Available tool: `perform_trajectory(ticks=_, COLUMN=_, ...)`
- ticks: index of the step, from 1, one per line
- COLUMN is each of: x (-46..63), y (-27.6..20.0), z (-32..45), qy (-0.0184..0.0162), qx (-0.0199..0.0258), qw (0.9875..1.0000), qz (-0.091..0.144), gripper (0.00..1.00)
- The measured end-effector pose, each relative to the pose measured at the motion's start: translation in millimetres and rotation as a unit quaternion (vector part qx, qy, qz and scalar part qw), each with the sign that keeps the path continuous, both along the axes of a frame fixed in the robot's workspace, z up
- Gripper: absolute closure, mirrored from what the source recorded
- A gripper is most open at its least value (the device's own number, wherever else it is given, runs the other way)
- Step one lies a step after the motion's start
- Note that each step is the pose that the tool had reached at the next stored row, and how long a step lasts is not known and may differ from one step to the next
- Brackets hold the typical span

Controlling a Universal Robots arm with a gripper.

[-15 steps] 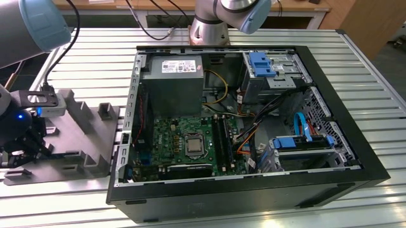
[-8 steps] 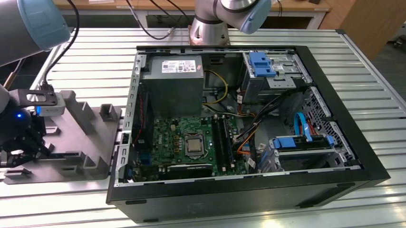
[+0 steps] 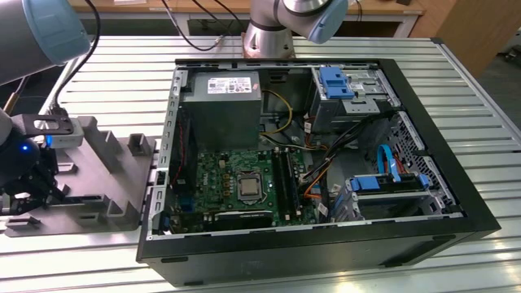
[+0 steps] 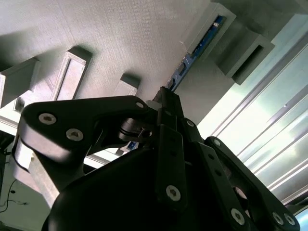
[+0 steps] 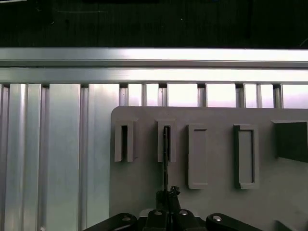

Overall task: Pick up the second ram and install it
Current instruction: 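Pick up the second ram and move it above second insertion slot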

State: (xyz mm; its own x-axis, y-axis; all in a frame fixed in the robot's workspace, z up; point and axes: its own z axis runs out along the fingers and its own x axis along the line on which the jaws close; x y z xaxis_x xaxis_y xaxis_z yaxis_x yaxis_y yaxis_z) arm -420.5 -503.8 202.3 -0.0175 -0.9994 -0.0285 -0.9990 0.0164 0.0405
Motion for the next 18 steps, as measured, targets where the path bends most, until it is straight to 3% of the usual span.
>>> perform_trajectory(ticks=14, x=0.0, y=0.0, z=3.0, qy=0.0, qx=0.0, qw=1.0, qz=0.0, gripper=0.89)
perform_trajectory(ticks=18, x=0.0, y=0.0, z=8.9, qy=0.0, qx=0.0, qw=1.0, qz=0.0, gripper=0.89)
